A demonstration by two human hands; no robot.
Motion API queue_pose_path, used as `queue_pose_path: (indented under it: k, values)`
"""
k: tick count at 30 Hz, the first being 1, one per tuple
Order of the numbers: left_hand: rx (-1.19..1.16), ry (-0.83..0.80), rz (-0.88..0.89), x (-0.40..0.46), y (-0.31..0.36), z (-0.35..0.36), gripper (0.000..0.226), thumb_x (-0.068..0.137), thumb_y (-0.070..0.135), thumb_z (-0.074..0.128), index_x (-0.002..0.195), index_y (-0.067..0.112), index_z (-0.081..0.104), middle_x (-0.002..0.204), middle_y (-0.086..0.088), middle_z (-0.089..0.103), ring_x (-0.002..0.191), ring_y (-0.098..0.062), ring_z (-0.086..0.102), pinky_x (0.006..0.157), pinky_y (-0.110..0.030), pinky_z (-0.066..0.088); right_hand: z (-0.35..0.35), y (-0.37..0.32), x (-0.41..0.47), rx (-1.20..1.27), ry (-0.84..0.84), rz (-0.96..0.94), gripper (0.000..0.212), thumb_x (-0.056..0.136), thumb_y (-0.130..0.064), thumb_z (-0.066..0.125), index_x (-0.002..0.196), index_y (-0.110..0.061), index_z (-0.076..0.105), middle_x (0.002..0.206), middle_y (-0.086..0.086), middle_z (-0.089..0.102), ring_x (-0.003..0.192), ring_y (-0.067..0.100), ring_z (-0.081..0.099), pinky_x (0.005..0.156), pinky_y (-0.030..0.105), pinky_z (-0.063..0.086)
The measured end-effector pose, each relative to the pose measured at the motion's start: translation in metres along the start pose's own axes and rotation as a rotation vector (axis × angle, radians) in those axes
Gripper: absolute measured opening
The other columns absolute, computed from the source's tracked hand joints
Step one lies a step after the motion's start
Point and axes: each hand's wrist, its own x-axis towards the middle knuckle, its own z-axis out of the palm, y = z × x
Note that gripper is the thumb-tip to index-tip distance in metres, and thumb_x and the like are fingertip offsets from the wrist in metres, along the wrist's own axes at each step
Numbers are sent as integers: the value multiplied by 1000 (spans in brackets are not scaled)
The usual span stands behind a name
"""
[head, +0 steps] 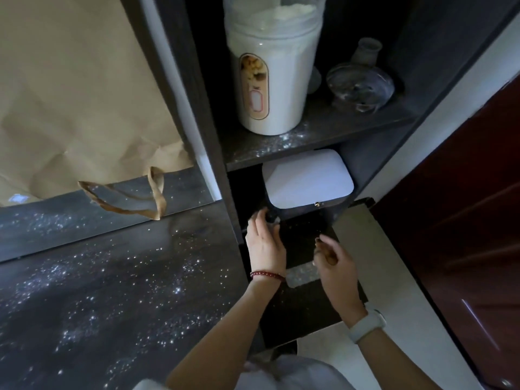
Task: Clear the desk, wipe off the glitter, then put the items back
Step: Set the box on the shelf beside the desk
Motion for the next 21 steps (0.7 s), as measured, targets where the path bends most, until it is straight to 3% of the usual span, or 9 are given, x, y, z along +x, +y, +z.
queue_pose_path:
  k: [2, 7, 13, 17, 21]
  values:
    - [23, 62, -47, 9, -1, 8, 39, 86, 3, 48, 125, -1, 45, 122, -23, 51, 111, -38, 51, 97, -47, 42, -5, 2, 2, 18, -26, 10, 27, 85, -4, 57, 110, -14, 60, 105, 12, 63, 90, 12, 59, 74, 7, 46]
    - [121, 71, -171, 26, -5, 18, 42, 90, 6, 46, 132, 1, 39, 132, -24, 46, 117, -40, 47, 97, -45, 36, -15, 1, 9, 96, -107, 16, 27, 88, -8, 54, 109, -26, 55, 110, 6, 60, 98, 11, 58, 87, 29, 49]
    - [239, -57, -236, 44, 2, 18, 64, 87, -2, 39, 143, 2, 7, 152, -19, 14, 131, -39, 32, 105, -44, 31, -21, -2, 19, 99, -108, -16, 33, 90, -10, 52, 122, -17, 51, 111, 5, 60, 101, 16, 58, 91, 34, 49]
    - [304, -59, -79, 18, 0, 12, 71, 79, -9, 38, 141, -2, 4, 152, -23, 4, 139, -36, 15, 114, -38, 17, -23, 0, 22, 64, -108, -70, 34, 90, -10, 52, 124, -12, 50, 103, 7, 62, 97, 24, 60, 85, 38, 51]
    - [548, -213, 102, -1, -17, 8, 74, 81, 0, 39, 142, 1, -2, 153, -19, -4, 140, -26, -12, 116, -40, 3, -23, -1, 25, 73, -123, -86, 37, 90, -6, 51, 126, -11, 48, 95, -9, 58, 94, 19, 58, 86, 37, 50]
